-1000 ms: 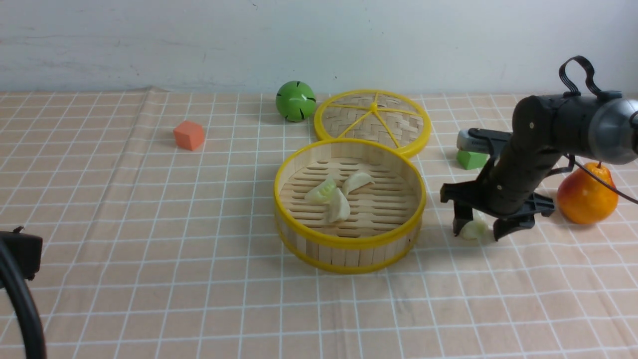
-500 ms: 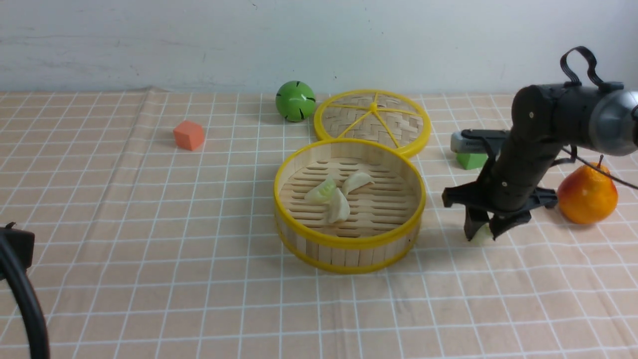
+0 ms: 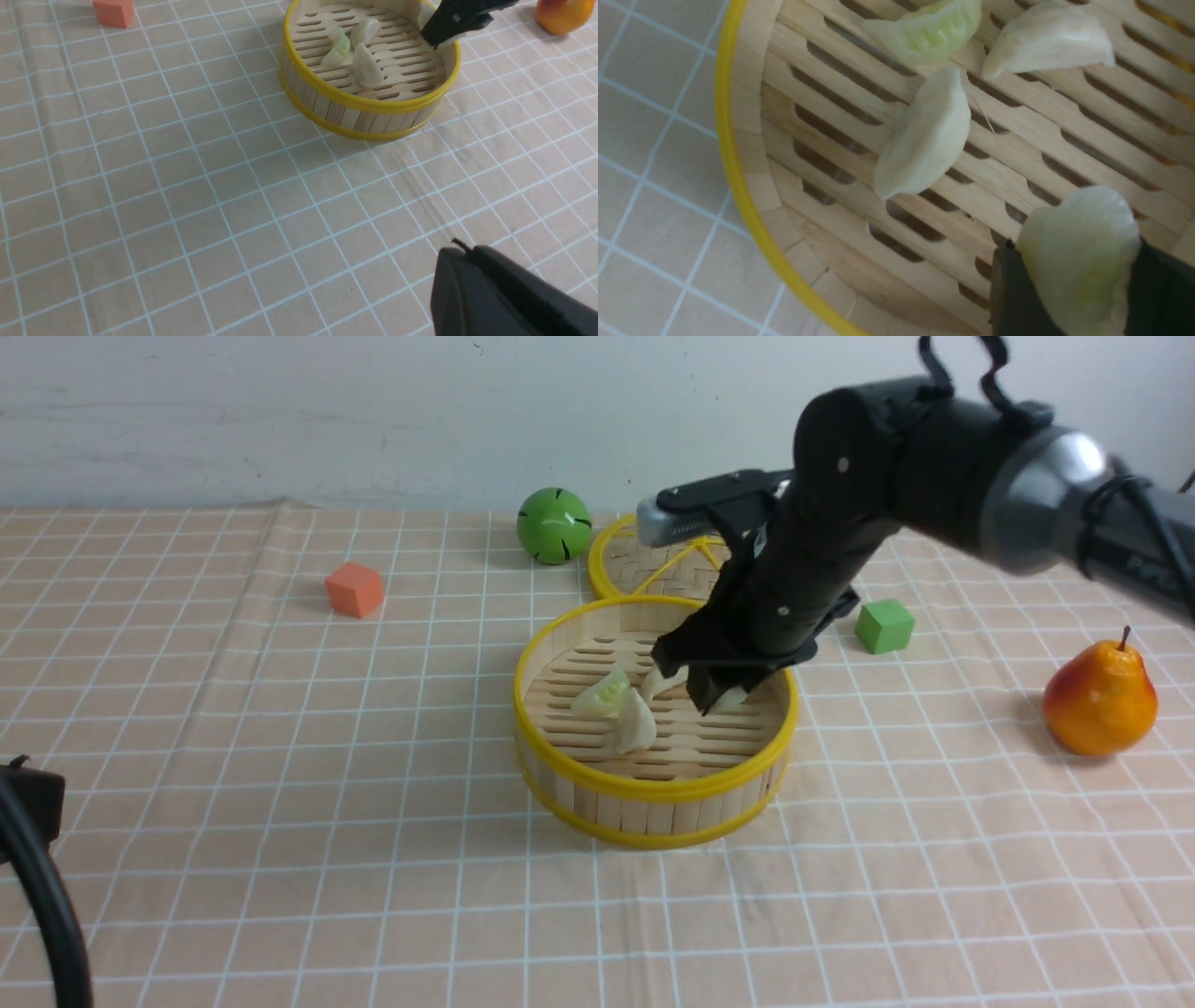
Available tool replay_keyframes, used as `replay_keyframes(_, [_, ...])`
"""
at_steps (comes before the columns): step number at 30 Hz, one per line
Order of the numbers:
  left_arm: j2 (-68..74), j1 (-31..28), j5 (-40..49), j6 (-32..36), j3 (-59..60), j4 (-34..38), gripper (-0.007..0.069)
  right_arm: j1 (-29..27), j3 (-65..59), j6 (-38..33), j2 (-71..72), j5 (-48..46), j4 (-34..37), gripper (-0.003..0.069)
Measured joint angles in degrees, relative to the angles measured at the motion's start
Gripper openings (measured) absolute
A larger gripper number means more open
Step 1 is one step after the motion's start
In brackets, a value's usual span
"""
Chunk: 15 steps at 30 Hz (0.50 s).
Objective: Put the dumplings into the steamer on the table with the brown tablecloth.
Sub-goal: 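Place the dumpling in the bamboo steamer basket with the right gripper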
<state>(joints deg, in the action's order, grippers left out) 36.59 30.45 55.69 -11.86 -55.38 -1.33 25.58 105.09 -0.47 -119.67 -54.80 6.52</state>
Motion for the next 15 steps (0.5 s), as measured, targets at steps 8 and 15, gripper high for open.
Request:
replay_keyframes(8, [-0.94,0.00,0.37,1.28,1.92,0.00,-0.0003,0.00,-0.09,2.93,-5.80,6.54,-0.67,0.0356])
replay_keyframes(15, [-8.41,0.00,-1.35,1.34,10.00,0.00,0.0000,-0.06,0.76,3.06,-5.22,3.81,0.00,0.0469])
